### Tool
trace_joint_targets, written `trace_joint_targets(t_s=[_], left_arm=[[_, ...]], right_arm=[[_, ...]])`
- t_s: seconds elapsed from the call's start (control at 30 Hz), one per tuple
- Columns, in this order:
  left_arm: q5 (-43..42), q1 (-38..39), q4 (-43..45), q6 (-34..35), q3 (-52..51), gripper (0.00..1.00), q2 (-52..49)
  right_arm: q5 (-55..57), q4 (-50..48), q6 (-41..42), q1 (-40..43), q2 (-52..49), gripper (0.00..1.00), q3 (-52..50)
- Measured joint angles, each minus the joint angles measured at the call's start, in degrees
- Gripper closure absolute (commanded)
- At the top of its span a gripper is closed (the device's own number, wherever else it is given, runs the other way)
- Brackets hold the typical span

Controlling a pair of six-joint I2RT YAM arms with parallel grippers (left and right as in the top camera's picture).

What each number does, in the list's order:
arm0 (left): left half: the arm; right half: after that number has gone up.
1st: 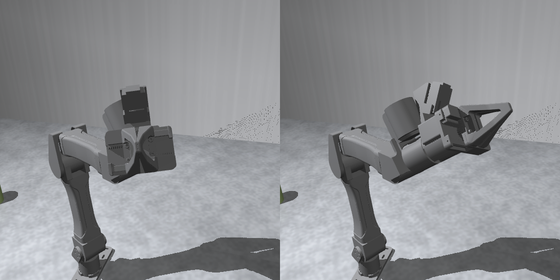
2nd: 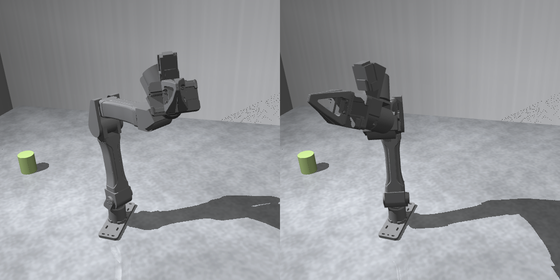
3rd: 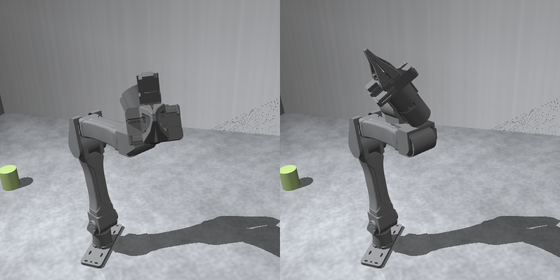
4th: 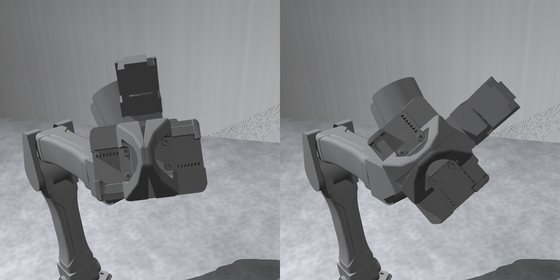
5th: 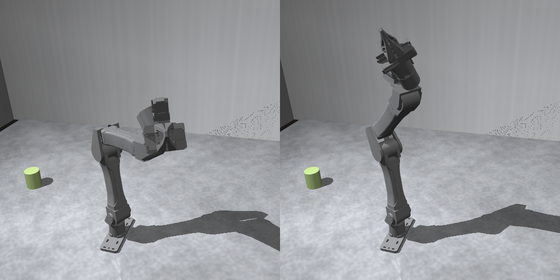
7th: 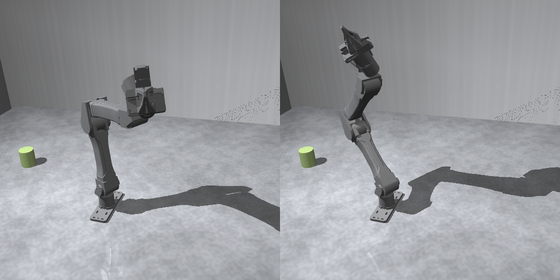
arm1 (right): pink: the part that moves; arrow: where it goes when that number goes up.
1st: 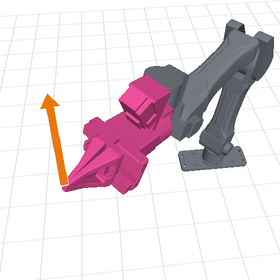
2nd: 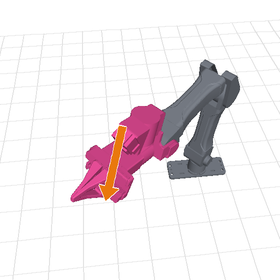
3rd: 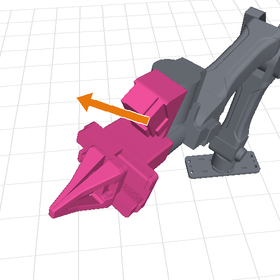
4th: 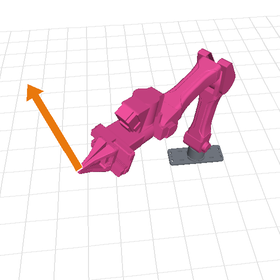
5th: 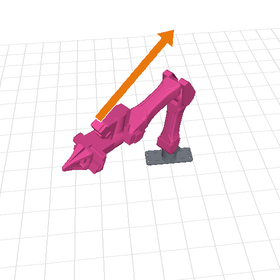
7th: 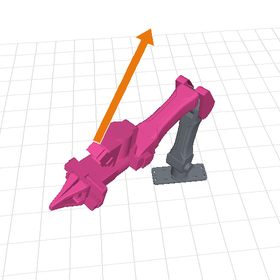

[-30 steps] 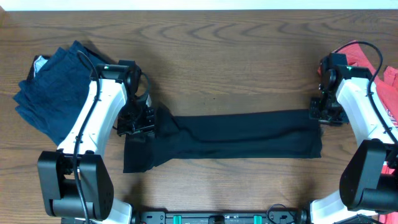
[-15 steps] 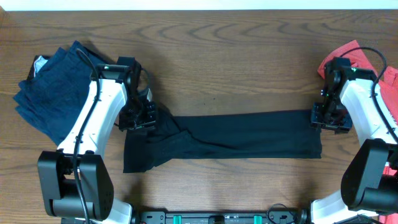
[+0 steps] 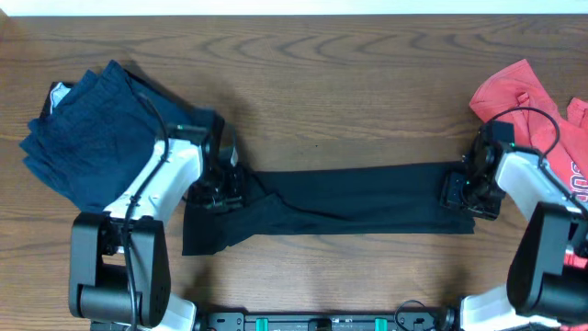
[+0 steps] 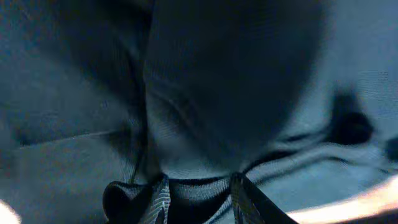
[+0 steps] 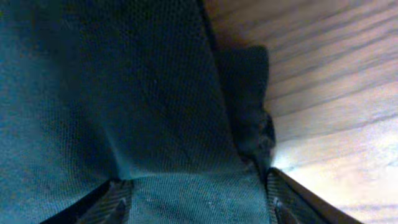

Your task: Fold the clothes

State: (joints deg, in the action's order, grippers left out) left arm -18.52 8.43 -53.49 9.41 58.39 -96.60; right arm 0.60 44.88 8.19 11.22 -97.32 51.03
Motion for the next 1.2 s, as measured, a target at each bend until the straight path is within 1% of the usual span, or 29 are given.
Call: trace_joint_targets(t_s=[0.03,0.1,0.13,0.2,0.23,0.27,0.33,0.47,0.6,0.63,0.67,0.7,0.8,0.93,0.97,1.03,1.1,1.17,1.2], left_arm=[[0.0,0.0,0.9,0.3,-1.5,0.65,0.0],[-0.1,0.0,2.0,0.9,-4.0,0.65,0.0],[-0.2,0.0,2.3,1.2,-5.0,0.65,0.0],[-0.6,0.0,2.4,1.3,-6.3,0.65,0.0],[-0.7,0.0,2.1,1.4,-6.6,0.66,0.0],[-0.8,0.0,1.6,1.4,-6.7,0.69,0.0],[-0.9,0.0,0.5,1.6,-6.7,0.81,0.0],[-1.1,0.0,-2.9,2.0,-6.7,0.81,0.0],[-0.9,-0.1,-3.7,2.2,-5.2,0.73,1.1],[-0.8,-0.2,-3.7,2.3,-4.3,0.62,1.8],[-0.7,-0.2,-3.6,2.1,-3.0,0.34,2.8],[-0.6,-0.3,-3.3,2.3,-1.6,0.22,4.0],[-0.6,-0.5,-0.7,2.6,1.7,0.22,8.0],[-0.6,-0.5,3.3,3.5,2.8,0.26,10.5],[-0.6,-0.5,4.0,4.0,2.8,0.29,10.3],[-0.6,-0.5,5.5,4.7,2.6,0.32,9.4],[-0.6,-0.5,6.7,5.5,2.4,0.39,7.7],[-0.6,-0.5,7.1,6.2,2.1,0.53,5.3],[-0.6,-0.5,7.3,6.4,2.0,0.66,4.1]], right_arm=[[-0.6,-1.5,-0.2,0.1,0.9,0.47,-1.2],[-1.2,-4.0,-0.3,0.1,2.1,0.75,-2.8],[-1.4,-5.2,-0.5,0.0,2.5,0.85,-3.3],[-2.6,-7.0,-0.5,0.1,3.0,0.99,-3.9],[-3.0,-7.3,-0.3,0.1,3.1,0.99,-4.0],[-3.2,-7.6,-0.2,0.1,3.1,0.99,-4.2],[-3.6,-7.8,-0.2,0.5,3.3,0.99,-4.3],[-4.8,-7.9,0.1,1.5,3.3,0.99,-4.3],[-6.1,-8.1,0.3,2.5,3.2,0.99,-4.3],[-6.2,-8.1,0.3,2.7,3.2,0.99,-4.3],[-6.4,-8.2,0.3,3.0,3.1,0.99,-4.3],[-6.6,-8.3,0.4,3.3,3.1,0.99,-4.3],[-7.3,-8.5,0.4,3.9,3.0,0.99,-4.3],[-7.3,-8.5,0.4,4.0,3.0,0.99,-4.2],[-7.3,-8.5,0.4,4.0,3.0,0.99,-4.2],[-7.3,-8.5,0.4,4.0,3.0,0.99,-4.2],[-7.3,-8.5,0.4,4.0,3.0,0.99,-4.2],[-7.3,-8.5,0.4,4.0,3.0,0.99,-4.2],[-7.3,-8.5,0.4,4.0,3.0,0.99,-4.2]])
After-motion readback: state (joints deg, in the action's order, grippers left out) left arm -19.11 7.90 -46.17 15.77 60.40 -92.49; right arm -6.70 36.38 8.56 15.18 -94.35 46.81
